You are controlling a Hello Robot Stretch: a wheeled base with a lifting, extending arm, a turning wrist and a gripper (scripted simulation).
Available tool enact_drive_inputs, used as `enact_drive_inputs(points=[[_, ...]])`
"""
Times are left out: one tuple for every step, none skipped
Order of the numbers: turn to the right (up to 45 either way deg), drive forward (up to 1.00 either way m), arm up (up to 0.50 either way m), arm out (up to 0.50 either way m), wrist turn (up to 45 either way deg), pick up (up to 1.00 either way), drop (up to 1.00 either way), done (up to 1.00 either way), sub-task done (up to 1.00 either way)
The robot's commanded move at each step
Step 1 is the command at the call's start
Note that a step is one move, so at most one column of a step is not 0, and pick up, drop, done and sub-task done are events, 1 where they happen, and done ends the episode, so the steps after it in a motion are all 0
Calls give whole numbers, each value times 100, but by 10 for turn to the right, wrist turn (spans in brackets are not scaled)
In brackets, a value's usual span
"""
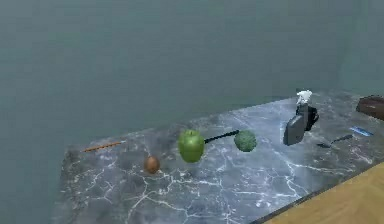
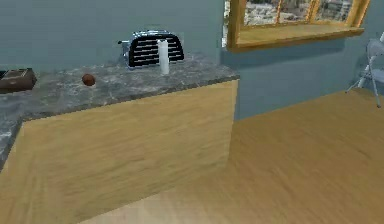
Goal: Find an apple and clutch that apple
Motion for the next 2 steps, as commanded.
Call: enact_drive_inputs(points=[[-450,0,0,0,0,0,0,0,0],[-390,0,0,0,0,0,0,0,0]])
